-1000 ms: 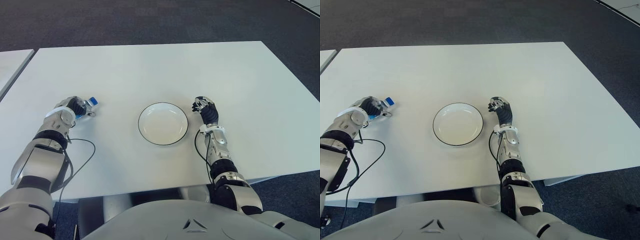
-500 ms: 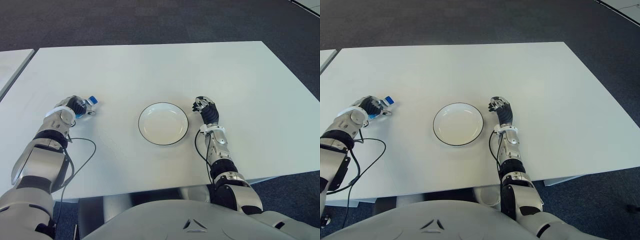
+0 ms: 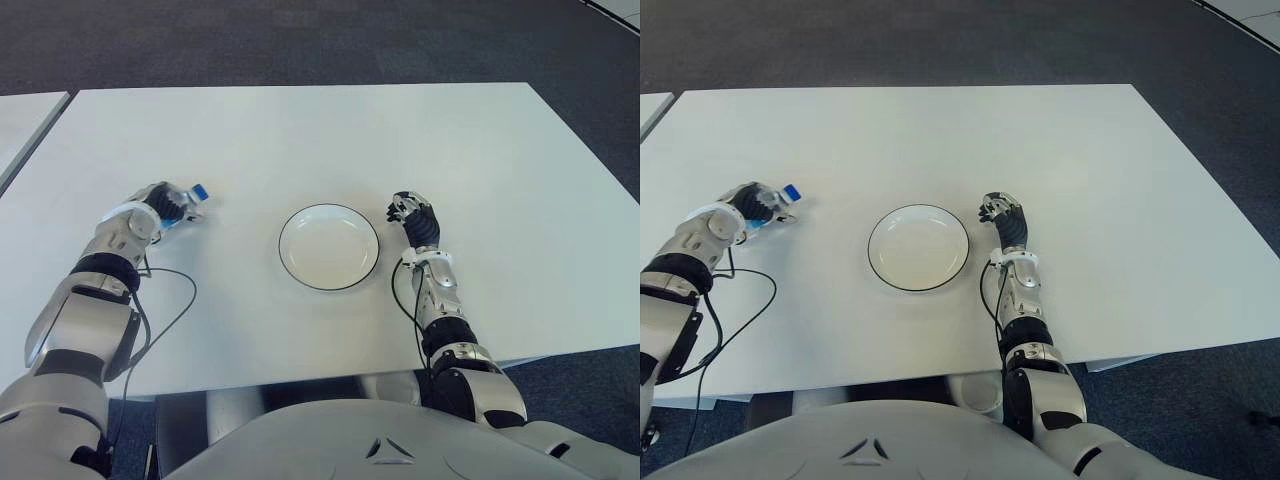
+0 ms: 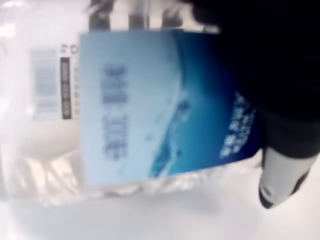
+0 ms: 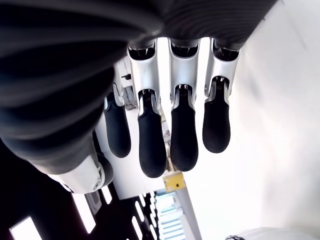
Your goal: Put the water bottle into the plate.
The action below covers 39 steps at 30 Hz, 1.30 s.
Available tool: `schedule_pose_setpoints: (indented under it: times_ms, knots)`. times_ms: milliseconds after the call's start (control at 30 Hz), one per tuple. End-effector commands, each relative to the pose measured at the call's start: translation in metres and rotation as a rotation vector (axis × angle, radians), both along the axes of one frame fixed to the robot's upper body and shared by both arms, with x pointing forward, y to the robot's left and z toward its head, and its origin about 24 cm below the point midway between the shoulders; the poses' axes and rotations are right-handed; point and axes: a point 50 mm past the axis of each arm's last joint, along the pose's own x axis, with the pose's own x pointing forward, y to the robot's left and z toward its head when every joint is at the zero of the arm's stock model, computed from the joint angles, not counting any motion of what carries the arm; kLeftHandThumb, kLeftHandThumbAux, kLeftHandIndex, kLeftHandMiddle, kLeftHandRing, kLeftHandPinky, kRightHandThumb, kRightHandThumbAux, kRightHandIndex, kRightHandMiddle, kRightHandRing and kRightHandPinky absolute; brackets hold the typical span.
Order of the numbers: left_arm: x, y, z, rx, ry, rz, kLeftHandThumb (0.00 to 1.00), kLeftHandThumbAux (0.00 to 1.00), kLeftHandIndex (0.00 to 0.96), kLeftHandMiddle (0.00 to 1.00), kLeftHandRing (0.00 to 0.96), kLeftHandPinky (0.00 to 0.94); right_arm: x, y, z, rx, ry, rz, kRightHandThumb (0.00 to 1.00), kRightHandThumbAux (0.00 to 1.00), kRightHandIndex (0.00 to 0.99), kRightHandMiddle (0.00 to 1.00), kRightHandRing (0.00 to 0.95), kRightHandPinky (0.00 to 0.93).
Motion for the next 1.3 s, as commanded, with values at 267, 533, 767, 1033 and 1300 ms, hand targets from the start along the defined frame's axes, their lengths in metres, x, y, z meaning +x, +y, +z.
schedule_pose_setpoints:
  times_ms: [267, 533, 767, 1033, 1300]
  knots:
    - [0.025, -0.041, 0.045, -0.023, -0.218, -0.189, 0.747, 0.7, 0.442, 0.872, 0.868, 0.83, -0.025, 0.0, -0.035, 0.028, 0.183, -0.007, 0.709, 0.725, 0.437, 0.612, 0.581, 0.575]
    - [0.03, -0.062, 0.064, -0.045, -0.307, -0.288, 0.747, 0.7, 0.442, 0.872, 0.866, 0.828, -0.024, 0.0, -0.035, 0.046, 0.18, -0.002, 0.71, 0.725, 0.437, 0.614, 0.582, 0.579]
    - [0.033, -0.086, 0.07, -0.066, -0.339, -0.368, 0.747, 0.7, 0.442, 0.872, 0.866, 0.833, -0.023, 0.001, -0.035, 0.049, 0.184, 0.0, 0.709, 0.725, 0.437, 0.615, 0.582, 0.577]
    - [0.03, -0.115, 0.078, -0.086, -0.401, -0.483, 0.746, 0.7, 0.442, 0.862, 0.857, 0.822, -0.023, 0.0, -0.035, 0.049, 0.184, -0.005, 0.708, 0.725, 0.437, 0.617, 0.585, 0.578]
    - [0.02, -0.149, 0.086, -0.12, -0.44, -0.59, 0.745, 0.7, 0.442, 0.851, 0.849, 0.813, -0.024, 0.0, -0.036, 0.041, 0.182, -0.006, 0.708, 0.725, 0.437, 0.617, 0.585, 0.575]
